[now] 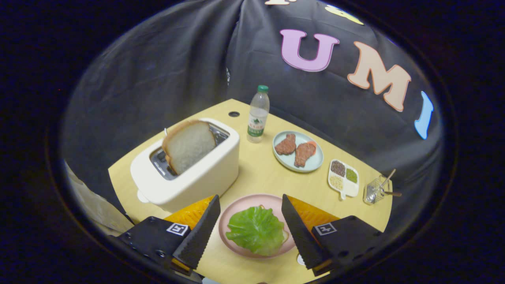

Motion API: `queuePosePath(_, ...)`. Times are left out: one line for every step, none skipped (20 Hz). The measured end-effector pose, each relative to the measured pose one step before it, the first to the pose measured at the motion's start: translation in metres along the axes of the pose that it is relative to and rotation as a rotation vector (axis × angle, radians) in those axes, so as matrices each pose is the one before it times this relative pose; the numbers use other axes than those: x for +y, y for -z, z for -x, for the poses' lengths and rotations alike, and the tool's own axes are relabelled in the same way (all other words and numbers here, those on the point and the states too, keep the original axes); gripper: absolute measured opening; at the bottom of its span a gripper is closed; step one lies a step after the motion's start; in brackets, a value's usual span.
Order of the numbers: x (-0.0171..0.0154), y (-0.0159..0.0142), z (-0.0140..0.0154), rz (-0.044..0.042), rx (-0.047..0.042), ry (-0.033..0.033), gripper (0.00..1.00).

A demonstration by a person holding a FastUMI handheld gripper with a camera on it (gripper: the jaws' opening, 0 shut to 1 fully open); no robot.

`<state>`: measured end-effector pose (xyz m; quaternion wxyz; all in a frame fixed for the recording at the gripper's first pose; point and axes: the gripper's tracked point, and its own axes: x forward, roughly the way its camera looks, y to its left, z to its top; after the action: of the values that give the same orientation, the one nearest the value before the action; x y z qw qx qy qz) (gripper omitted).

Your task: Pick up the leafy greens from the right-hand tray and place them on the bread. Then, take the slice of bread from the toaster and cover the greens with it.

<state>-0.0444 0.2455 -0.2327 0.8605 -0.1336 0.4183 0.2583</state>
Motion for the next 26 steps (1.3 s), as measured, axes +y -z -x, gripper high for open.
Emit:
queuePosePath(0.00583,-0.01248,0.00212,0.00795,-0.01497,-0.00957,0.99)
queuePosePath(0.00688,-0.01101,0.00199,0.00575,-0.01263,-0.01055,0.99)
queuePosePath(0.00642,-0.01045,0.00123,0.00351,-0.00875,-0.01187,0.99)
queuePosePath(0.00691,-0.00782,-0.00101,0.00209,-0.00812,-0.01150,0.99)
queuePosePath(0.00674,-0.00820,-0.00102,-0.00319,-0.00758,-0.01327,0.99)
queuePosePath(0.00808,-0.00687,-0.00047,-0.00769,-0.00552,-0.01686,0.99)
queuePosePath(0.00843,-0.00675,-0.00274,-0.01109,-0.00547,-0.01780,0.99)
queuePosePath(0.00751,-0.00510,-0.00441,-0.01192,-0.00408,-0.01810,0.99)
queuePosePath(0.00662,-0.00593,-0.00463,-0.01175,-0.00385,-0.01543,0.99)
queuePosePath(0.00845,-0.00343,-0.00427,-0.01057,0.00012,-0.01378,0.99)
queuePosePath(0.00590,-0.00249,-0.00541,-0.00792,0.00546,-0.00821,0.99)
queuePosePath(0.00469,-0.00119,-0.00441,-0.00557,0.00698,-0.00529,0.99)
queuePosePath(0.00413,-0.00114,-0.00515,-0.00253,0.00659,-0.00028,0.99)
queuePosePath(0.00264,0.00131,-0.00713,0.00005,0.01105,0.00266,0.99)
queuePosePath(0.00072,0.00138,-0.00437,-0.00173,0.00999,0.00978,0.99)
queuePosePath(-0.00057,0.00245,-0.00694,-0.00289,0.01022,0.01101,0.99)
queuePosePath(-0.00038,0.00211,-0.00527,-0.00669,0.01390,0.01196,0.99)
queuePosePath(0.00112,0.00195,-0.00495,-0.01052,0.01052,0.00719,0.99)
queuePosePath(0.00248,0.00189,-0.00387,-0.01328,0.00915,-0.00312,0.99)
queuePosePath(0.00129,0.00265,-0.00522,-0.01011,0.01241,0.00382,0.99)
queuePosePath(-0.00029,0.00441,-0.00323,-0.00507,0.01769,0.01012,0.99)
queuePosePath(-0.00184,0.00462,-0.00337,-0.00149,0.02051,0.01371,0.91)
queuePosePath(-0.00031,0.00440,-0.00284,-0.00395,0.01634,0.00532,0.82)
queuePosePath(0.00200,0.00291,-0.00178,-0.00700,0.01115,0.00092,0.73)
queuePosePath(0.00103,0.00218,-0.00122,-0.00506,0.00932,0.00056,0.65)
queuePosePath(-0.00200,0.00213,-0.00158,0.00280,0.01323,0.00636,0.56)
